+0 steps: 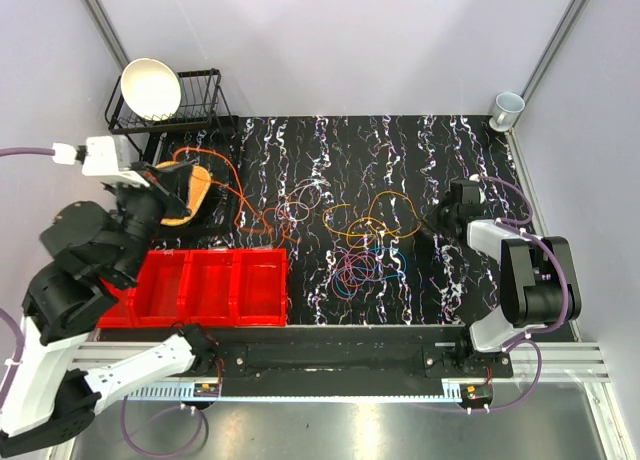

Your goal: Untangle the cables

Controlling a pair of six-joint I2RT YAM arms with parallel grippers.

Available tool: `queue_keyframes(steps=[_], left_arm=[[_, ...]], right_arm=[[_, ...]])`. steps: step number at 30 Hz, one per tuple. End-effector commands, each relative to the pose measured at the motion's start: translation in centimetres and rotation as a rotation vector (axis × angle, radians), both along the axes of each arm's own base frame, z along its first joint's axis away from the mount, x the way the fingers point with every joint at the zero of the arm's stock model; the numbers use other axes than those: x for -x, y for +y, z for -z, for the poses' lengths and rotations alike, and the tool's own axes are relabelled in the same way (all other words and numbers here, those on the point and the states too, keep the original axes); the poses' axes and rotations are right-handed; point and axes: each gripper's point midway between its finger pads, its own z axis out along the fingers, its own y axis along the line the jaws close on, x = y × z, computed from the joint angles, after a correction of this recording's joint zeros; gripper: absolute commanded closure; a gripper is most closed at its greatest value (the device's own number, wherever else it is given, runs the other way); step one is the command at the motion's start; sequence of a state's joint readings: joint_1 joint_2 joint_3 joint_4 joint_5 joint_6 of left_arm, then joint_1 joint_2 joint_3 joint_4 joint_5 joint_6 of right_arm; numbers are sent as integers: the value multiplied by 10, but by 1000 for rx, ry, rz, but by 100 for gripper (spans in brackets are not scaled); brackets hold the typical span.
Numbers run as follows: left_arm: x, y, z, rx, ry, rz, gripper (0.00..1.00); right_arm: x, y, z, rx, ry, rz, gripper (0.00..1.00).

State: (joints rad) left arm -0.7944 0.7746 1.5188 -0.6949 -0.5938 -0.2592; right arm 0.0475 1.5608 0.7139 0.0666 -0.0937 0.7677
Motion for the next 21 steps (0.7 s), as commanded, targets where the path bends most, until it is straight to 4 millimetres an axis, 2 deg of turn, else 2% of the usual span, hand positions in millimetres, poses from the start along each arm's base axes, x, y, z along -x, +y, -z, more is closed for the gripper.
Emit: queue_keyframes(steps=[1, 2, 5, 12, 21], left_arm=[[-3, -11, 30, 13, 66, 24, 100], [-5, -13, 40, 2, 86, 22, 100], [-5, -16, 54, 10, 113, 28, 100], [5, -18, 70, 65, 141, 67, 100], [18, -46, 106, 108, 284, 193, 100]], right_arm=[[-17, 4, -19, -21, -67, -11, 100], [-17, 4, -19, -24, -70, -13, 100], [-17, 6, -17, -27, -67, -18, 100], [-19, 8, -14, -39, -61, -24, 100], [-20, 10, -13, -48, -61, -35, 100]])
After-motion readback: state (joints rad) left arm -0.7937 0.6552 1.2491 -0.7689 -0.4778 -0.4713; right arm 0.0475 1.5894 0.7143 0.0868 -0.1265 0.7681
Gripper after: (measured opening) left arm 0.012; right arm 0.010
